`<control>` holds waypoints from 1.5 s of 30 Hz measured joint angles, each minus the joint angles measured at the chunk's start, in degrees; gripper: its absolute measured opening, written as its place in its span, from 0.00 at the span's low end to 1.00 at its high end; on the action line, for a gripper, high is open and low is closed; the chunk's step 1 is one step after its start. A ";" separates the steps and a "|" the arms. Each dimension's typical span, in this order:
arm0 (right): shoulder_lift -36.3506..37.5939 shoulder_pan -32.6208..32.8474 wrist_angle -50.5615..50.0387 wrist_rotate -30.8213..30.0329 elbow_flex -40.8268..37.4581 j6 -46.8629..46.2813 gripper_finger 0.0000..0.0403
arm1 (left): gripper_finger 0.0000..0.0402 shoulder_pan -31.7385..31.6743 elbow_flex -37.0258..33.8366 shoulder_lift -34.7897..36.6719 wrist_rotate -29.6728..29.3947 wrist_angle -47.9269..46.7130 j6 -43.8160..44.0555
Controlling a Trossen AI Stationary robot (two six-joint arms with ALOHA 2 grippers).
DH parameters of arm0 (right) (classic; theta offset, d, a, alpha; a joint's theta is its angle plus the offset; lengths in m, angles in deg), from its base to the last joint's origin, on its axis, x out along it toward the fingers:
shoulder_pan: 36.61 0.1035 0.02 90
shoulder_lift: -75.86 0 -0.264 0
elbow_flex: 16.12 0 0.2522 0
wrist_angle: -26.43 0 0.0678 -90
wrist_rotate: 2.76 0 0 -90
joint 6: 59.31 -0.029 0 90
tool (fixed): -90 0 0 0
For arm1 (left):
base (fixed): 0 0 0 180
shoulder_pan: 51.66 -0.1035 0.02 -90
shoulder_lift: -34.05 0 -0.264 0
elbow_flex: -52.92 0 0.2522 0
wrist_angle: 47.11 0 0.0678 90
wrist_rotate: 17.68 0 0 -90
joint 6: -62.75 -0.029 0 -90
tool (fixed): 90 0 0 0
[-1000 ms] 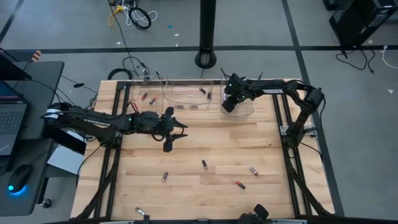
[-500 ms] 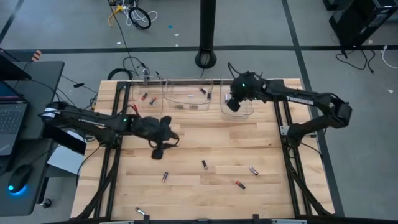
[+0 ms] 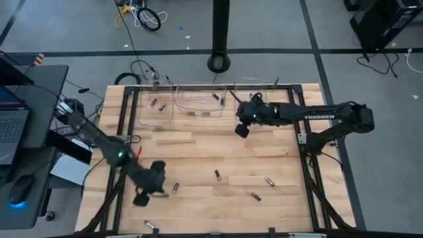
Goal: Sort batteries
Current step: Put the silver battery into the right transparent bin
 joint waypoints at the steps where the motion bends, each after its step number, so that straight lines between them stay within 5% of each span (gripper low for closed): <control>1: -0.03 0.84 -0.17 -0.60 0.00 -0.66 0.09 | 0.03 2.31 0.00 -0.65 -1.01 0.38 2.78; 11: -2.77 8.16 2.96 -3.03 0.00 -7.06 0.07 | 0.04 18.69 2.53 -15.25 -4.03 2.90 22.70; 24: -3.80 15.63 3.30 -6.10 0.00 -11.52 0.07 | 0.21 23.82 23.87 -37.69 -1.73 -9.97 19.43; 34: -3.80 17.18 3.32 -7.02 0.00 -11.52 0.06 | 0.35 23.77 26.01 -39.87 -1.06 -14.01 18.65; 45: -3.80 17.18 3.32 -7.94 0.00 -11.02 0.06 | 0.37 23.51 23.57 -39.98 -2.09 -13.25 17.95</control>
